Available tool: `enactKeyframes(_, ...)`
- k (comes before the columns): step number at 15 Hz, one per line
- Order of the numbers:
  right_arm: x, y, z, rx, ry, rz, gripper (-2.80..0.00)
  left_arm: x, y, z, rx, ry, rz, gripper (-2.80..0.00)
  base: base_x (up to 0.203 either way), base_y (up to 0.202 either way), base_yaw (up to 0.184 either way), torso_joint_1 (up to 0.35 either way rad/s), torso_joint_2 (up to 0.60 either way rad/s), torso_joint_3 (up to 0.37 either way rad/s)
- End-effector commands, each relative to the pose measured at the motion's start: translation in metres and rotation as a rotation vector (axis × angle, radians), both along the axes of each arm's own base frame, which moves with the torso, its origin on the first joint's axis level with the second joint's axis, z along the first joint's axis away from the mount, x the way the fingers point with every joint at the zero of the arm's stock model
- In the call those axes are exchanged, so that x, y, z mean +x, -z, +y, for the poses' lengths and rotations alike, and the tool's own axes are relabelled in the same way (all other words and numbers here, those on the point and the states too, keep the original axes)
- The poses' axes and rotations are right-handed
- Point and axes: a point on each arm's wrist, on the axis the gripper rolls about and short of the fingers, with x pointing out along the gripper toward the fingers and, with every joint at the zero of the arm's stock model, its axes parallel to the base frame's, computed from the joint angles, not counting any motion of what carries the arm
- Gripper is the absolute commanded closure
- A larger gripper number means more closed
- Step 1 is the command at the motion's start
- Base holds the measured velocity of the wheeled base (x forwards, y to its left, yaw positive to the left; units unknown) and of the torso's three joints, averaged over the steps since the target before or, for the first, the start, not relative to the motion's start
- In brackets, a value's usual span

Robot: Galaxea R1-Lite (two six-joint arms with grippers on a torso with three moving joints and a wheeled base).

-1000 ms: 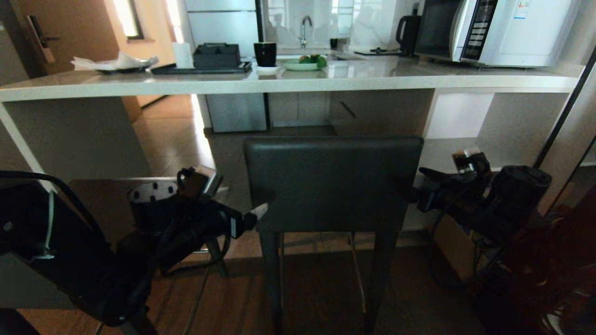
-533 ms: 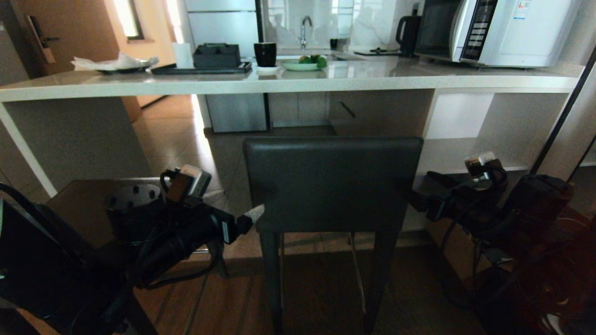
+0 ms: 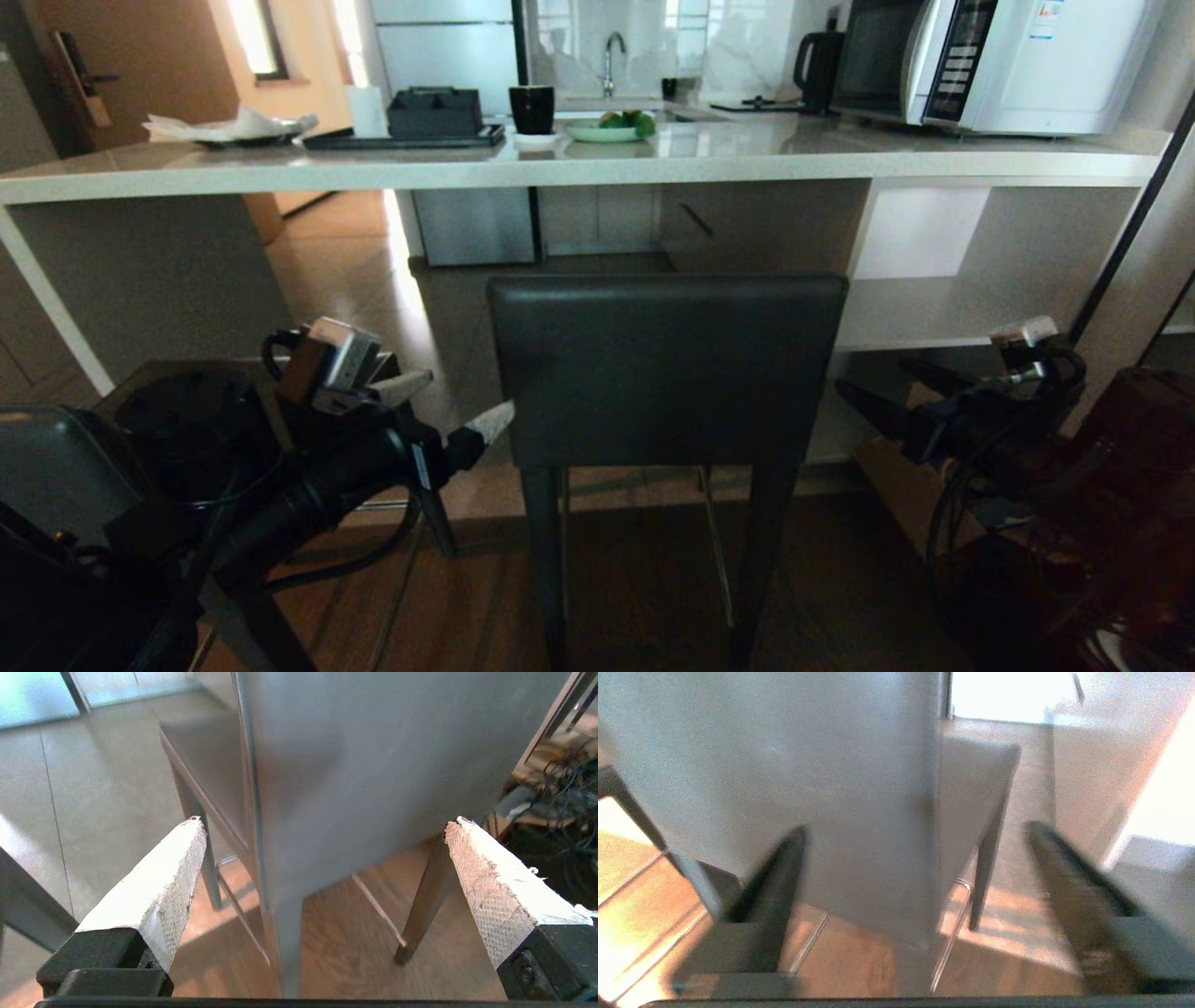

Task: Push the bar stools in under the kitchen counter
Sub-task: Push the gray chair back under the dining table

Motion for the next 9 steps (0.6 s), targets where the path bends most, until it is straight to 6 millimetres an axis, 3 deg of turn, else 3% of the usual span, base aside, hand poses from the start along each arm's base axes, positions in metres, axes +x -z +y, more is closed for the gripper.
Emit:
enactKeyframes(1, -0.005, -0.008, -0.004, -0.002, 0.021, -0.033, 0.00, -0.006, -0.012, 0.000, -0.018, 0.007, -0.043, -2.80, 0.000, 0.000, 0.000, 0.000, 0.00, 0.000)
enactKeyframes(6, -0.013, -0.003, -0.005, -0.065, 0.035, -0.031, 0.00, -0.011, -0.009, 0.000, -0.012, 0.006, -0.031, -2.80, 0.000, 0.000, 0.000, 0.000, 0.00, 0.000)
enactKeyframes(7, -0.013, -0.003, -0.006, -0.067, 0.040, -0.035, 0.00, -0.014, -0.006, 0.001, -0.010, 0.016, -0.023, 0.00, 0.000, 0.000, 0.000, 0.000, 0.00, 0.000)
enactKeyframes(9, -0.013, -0.004, -0.006, -0.065, 0.048, -0.037, 0.00, -0.017, -0.008, 0.001, -0.019, 0.047, -0.044, 0.00, 0.000, 0.000, 0.000, 0.000, 0.00, 0.000)
